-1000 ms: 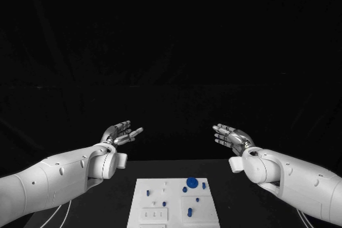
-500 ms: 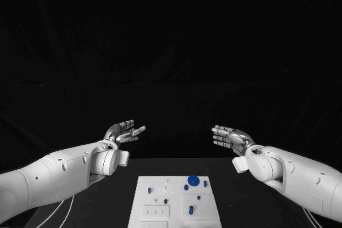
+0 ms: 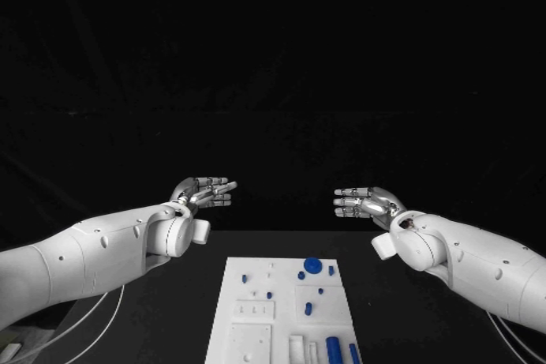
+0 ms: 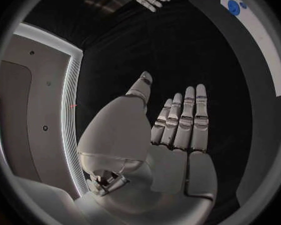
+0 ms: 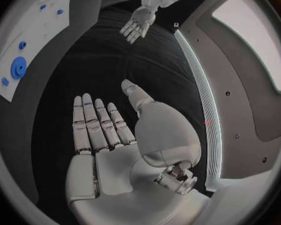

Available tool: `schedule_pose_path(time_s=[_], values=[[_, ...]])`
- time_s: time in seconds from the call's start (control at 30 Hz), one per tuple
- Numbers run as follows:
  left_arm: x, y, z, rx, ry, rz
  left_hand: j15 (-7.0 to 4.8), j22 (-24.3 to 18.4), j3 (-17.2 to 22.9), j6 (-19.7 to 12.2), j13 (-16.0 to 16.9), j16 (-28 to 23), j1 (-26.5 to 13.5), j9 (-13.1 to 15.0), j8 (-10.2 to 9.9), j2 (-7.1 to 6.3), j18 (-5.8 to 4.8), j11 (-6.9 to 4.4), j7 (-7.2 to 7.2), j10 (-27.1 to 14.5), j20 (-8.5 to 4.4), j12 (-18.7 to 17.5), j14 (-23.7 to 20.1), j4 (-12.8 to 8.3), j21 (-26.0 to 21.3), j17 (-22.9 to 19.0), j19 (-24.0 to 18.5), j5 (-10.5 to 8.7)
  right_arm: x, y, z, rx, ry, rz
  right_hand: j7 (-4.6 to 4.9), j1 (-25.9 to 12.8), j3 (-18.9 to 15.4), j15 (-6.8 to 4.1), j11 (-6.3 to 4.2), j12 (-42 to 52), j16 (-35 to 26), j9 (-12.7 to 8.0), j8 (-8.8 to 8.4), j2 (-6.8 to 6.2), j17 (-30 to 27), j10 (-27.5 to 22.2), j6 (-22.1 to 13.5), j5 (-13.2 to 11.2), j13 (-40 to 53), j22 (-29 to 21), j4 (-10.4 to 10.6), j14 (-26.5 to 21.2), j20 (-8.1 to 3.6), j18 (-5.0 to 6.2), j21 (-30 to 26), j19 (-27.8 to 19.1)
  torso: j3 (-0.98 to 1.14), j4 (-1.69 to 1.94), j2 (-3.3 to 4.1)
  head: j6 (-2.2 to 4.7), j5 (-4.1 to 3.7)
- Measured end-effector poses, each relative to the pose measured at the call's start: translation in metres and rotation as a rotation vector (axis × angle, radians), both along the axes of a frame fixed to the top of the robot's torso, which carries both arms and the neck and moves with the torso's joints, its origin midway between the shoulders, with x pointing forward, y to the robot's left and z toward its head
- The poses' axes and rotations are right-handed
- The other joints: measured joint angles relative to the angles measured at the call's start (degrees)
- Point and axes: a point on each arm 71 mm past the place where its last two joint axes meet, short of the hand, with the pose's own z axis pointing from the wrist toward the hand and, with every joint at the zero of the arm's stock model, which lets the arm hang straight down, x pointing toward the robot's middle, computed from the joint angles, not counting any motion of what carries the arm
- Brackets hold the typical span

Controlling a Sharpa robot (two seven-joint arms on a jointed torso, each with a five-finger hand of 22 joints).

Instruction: Assemble the parts on the task board

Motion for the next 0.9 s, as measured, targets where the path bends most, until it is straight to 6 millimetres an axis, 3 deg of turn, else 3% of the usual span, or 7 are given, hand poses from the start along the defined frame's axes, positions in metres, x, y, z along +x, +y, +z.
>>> schedule_pose_path(time_s=[0.13, 0.23, 0.4, 0.47, 0.57, 0.73, 0.9], values=[[-0.008, -0.001, 0.005, -0.012, -0.003, -0.038, -1.04, 0.12, -0.37, 4.93, 0.01, 0.0, 0.52, 0.22, 0.23, 1.04, -0.53, -0.29, 0.08, 4.16, -1.82, 0.0, 3.38, -1.98, 1.24, 0.1, 1.82, -0.01, 0.0, 0.01, 0.001, -0.139, -0.066, 0.059, -1.03, 0.11, 4.7, -3.88, -2.33, 0.28, 0.59, 0.8, 0.77, -0.67, 0.78, 9.28, 13.09, 0.0, 0.22, 0.3, -0.91, 10.72, -3.49, 0.0, 1.66, 10.17, -0.05, 0.06, 0.54, -2.14, 0.16], [-0.014, -0.003, 0.011, -0.02, -0.011, -0.069, -1.12, 0.07, -0.49, 5.86, 0.01, 0.0, 0.34, 0.23, 0.23, 1.32, -1.35, -0.31, 0.03, 4.27, -1.83, 0.0, 3.47, -2.53, 1.24, 0.1, 1.83, -0.01, -0.001, 0.017, 0.002, -0.251, -0.124, 0.108, -1.66, 0.03, 7.27, -6.4, -3.51, 0.28, 1.41, 0.91, 0.77, -1.97, 1.8, 12.09, 16.16, 0.0, 0.22, 0.87, -0.98, 17.24, -5.83, 0.0, 3.53, 15.78, -0.14, 0.13, 1.15, -3.1, 0.16], [-0.023, -0.006, 0.021, -0.028, -0.026, -0.11, -1.67, 0.02, -0.63, 7.51, 0.0, 0.45, 0.64, 0.31, 0.23, 1.62, -1.41, -0.5, -0.14, 5.72, -2.54, 0.0, 5.16, -3.2, 2.33, 0.17, 2.54, 0.19, -0.005, 0.029, 0.004, -0.42, -0.219, 0.186, -2.72, 0.87, 7.94, -10.24, -5.47, 0.28, 4.3, 0.91, 0.77, -3.92, 5.16, 15.08, 19.56, 0.25, 0.21, 3.36, -0.98, 28.13, -9.87, -0.01, 9.26, 25.89, -0.32, 0.36, 2.37, -3.58, 0.01], [-0.027, -0.008, 0.025, -0.031, -0.034, -0.125, -1.78, 0.02, -0.55, 8.25, 0.0, 0.45, 0.64, 0.34, 0.45, 1.62, -1.41, -0.82, -0.29, 6.95, -2.54, 0.18, 5.27, -3.42, 2.35, 0.17, 2.54, 0.19, -0.007, 0.034, 0.005, -0.49, -0.26, 0.218, -3.2, 1.35, 7.28, -10.9, -5.85, 0.28, 7.44, 0.89, 0.77, -4.4, 7.69, 15.83, 20.15, 0.38, 0.21, 4.65, -0.85, 28.79, -11.02, -0.06, 11.51, 28.24, -0.4, 0.55, 2.99, -3.63, -0.18], [-0.032, -0.01, 0.029, -0.034, -0.041, -0.144, -2.0, 0.01, -0.46, 8.75, 0.0, 0.45, 0.64, 0.38, 0.45, 1.62, -1.42, -1.2, -0.4, 7.66, -2.74, 0.29, 5.49, -3.51, 2.65, 0.17, 2.74, 0.19, -0.009, 0.04, 0.006, -0.588, -0.316, 0.259, -3.31, 0.88, 6.77, -11.6, -6.18, 0.54, 17.83, 0.82, 0.77, -4.99, 14.27, 16.15, 20.63, 0.38, 0.21, 7.94, -0.93, 28.85, -12.56, -0.42, 16.45, 30.88, -0.43, 0.88, 3.91, -3.44, -0.56], [-0.039, -0.015, 0.03, -0.039, -0.044, -0.171, -2.28, 0.02, -0.33, 9.92, 0.0, 0.45, 0.4, 0.44, 0.45, 1.86, -1.48, -1.41, -0.34, 8.27, -3.04, 0.29, 6.18, -3.64, 2.77, 0.17, 3.04, 0.19, -0.013, 0.049, 0.007, -0.72, -0.387, 0.307, -3.5, 0.51, 8.03, -11.98, -6.18, 0.54, 33.36, 0.82, 0.77, -6.43, 23.35, 15.68, 20.81, 0.38, 0.21, 13.99, -0.86, 28.81, -12.94, 1.61, 24.54, 33.43, -0.49, 1.44, 5.04, -3.21, -1.08], [-0.047, -0.021, 0.032, -0.045, -0.045, -0.201, -2.49, 0.07, -0.15, 10.67, 0.0, 0.45, 0.4, 0.44, 0.45, 1.86, -1.49, -1.41, -0.49, 8.27, -3.04, 0.29, 6.39, -4.14, 3.24, 0.17, 3.04, 0.19, -0.016, 0.062, 0.007, -0.865, -0.459, 0.347, -3.99, 0.51, 8.32, -11.87, -5.74, 0.54, 40.81, 0.83, 0.77, -7.34, 26.94, 13.65, 20.34, 0.16, 0.21, 18.92, -0.83, 28.95, -12.81, 2.72, 29.32, 33.3, -0.57, 2.11, 6.37, -2.85, -1.51]])
